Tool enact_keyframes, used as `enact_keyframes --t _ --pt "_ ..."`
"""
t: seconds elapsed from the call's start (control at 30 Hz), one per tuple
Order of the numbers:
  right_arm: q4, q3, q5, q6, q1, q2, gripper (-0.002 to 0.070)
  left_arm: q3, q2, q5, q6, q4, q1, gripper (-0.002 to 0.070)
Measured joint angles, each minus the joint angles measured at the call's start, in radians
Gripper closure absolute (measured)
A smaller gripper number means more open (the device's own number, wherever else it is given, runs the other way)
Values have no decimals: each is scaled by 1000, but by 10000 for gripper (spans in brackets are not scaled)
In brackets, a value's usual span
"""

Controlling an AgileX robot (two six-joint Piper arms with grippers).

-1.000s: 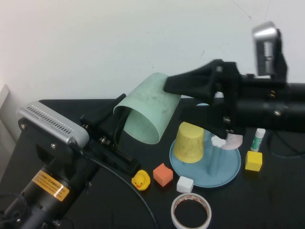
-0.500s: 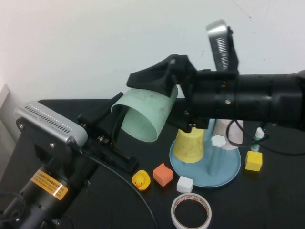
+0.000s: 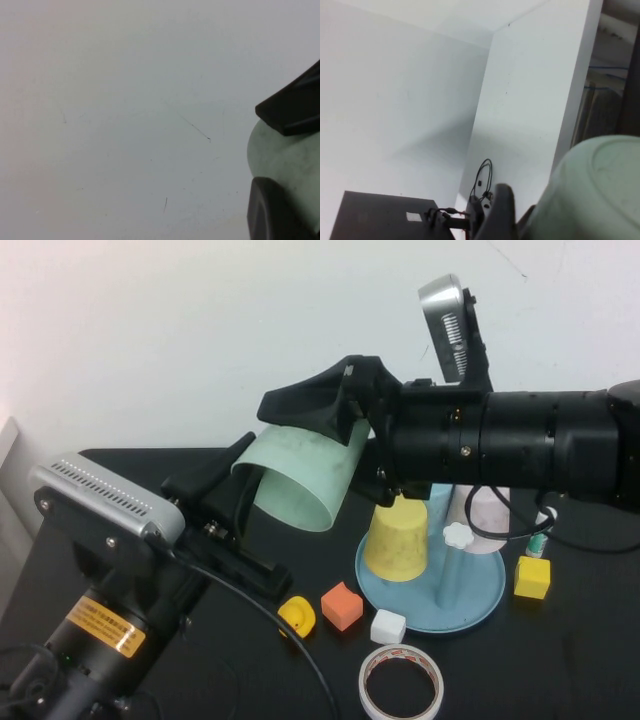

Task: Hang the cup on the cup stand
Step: Adjust the cup with two arms, then place the cup on the cup holder

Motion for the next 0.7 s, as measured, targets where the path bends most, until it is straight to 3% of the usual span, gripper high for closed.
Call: enact_keyframes --t 0.13,0.37,0.53,0.7 --pt "0 -1 -2 -40 0 0 68 0 0 0 4 14 0 600" --pt "-2 -26 7 -158 -24 0 69 1 -11 0 -2 126 0 307" --pt "-4 -38 45 -353 -119 -40 69 53 -84 0 -4 209 0 277" --pt "-7 -40 153 -578 -244 -96 69 157 -210 0 -4 236 0 323"
